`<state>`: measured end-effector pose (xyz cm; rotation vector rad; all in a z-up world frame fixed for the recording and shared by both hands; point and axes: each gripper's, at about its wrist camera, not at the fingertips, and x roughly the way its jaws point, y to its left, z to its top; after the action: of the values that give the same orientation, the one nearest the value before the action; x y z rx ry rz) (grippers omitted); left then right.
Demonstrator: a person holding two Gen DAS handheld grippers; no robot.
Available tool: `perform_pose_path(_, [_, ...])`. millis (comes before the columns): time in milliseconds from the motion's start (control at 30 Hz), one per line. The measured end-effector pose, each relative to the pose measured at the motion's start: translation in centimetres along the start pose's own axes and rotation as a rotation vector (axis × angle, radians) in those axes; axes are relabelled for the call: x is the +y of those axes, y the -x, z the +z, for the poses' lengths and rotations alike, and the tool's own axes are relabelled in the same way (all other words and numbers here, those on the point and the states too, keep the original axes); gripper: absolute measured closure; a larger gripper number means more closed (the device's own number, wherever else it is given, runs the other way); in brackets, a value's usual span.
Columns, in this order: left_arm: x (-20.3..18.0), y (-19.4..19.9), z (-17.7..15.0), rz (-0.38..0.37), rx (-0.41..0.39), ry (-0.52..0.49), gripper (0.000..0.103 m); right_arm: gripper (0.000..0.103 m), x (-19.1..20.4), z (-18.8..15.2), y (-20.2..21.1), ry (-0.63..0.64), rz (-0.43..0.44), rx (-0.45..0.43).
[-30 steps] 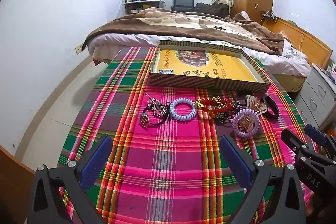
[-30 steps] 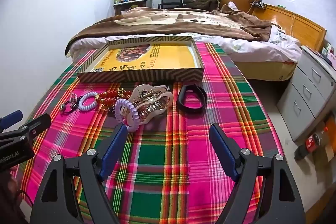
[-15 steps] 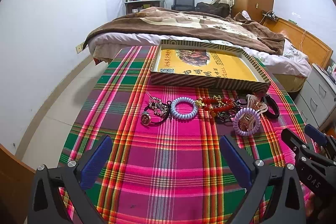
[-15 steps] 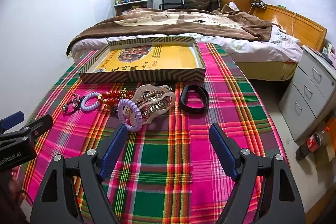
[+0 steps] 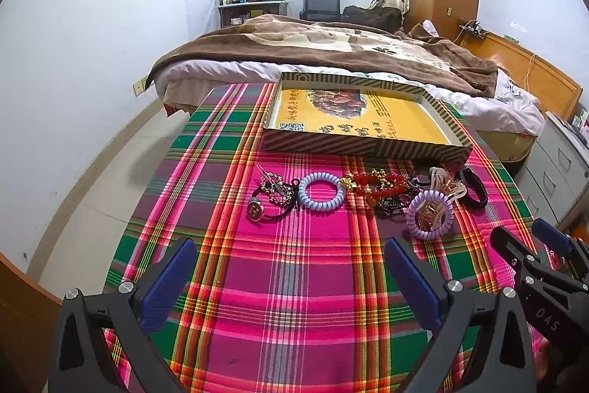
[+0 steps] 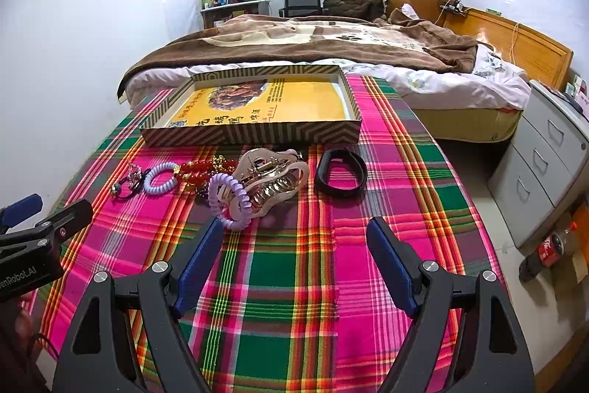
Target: Organize jewelry
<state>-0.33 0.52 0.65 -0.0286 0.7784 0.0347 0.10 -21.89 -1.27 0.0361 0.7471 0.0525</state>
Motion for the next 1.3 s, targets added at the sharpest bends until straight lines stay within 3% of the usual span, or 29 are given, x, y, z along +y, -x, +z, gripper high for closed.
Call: perform_pose_path(1300, [0.15, 0.34, -0.18, 0.002, 0.004, -0.001, 0.0, 0.023, 0.08, -0.12, 0.04, 0.004, 0.006, 0.004])
